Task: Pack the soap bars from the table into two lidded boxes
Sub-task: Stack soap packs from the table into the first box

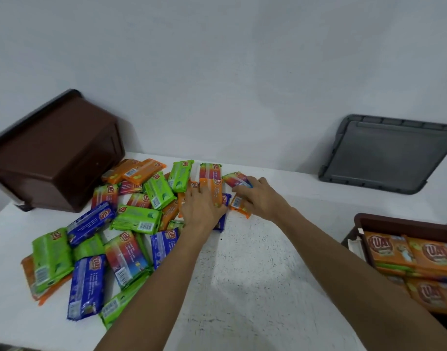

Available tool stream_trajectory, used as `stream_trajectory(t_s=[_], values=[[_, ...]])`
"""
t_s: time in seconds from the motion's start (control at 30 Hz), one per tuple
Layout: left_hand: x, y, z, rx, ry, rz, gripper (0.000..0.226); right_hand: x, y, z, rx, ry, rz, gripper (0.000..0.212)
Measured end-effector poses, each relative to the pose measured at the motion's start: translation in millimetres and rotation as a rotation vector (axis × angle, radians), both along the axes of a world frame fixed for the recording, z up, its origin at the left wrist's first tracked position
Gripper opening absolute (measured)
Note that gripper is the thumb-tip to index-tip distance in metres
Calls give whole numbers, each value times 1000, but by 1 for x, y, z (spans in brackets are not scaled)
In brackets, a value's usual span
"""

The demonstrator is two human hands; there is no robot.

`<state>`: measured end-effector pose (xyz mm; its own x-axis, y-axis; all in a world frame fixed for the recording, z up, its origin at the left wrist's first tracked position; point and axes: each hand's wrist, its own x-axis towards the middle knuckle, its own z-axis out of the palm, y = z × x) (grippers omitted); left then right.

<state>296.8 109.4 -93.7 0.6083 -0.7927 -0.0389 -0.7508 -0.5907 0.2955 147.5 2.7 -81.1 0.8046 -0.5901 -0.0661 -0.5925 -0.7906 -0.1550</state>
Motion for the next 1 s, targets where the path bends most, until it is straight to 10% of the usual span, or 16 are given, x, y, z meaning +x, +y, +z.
stream_trajectory(t_s=[0.33, 0.5, 1.0], values=[[1, 29, 29, -412, 940, -7, 87, -73, 33, 57, 23, -496, -139, 39], [-46, 53, 59, -588, 928, -147, 109, -144, 60, 94, 154, -630, -237, 40], [-229, 77, 95, -694, 1230, -306, 75, -364, 99, 126, 618, -644, -425, 43]])
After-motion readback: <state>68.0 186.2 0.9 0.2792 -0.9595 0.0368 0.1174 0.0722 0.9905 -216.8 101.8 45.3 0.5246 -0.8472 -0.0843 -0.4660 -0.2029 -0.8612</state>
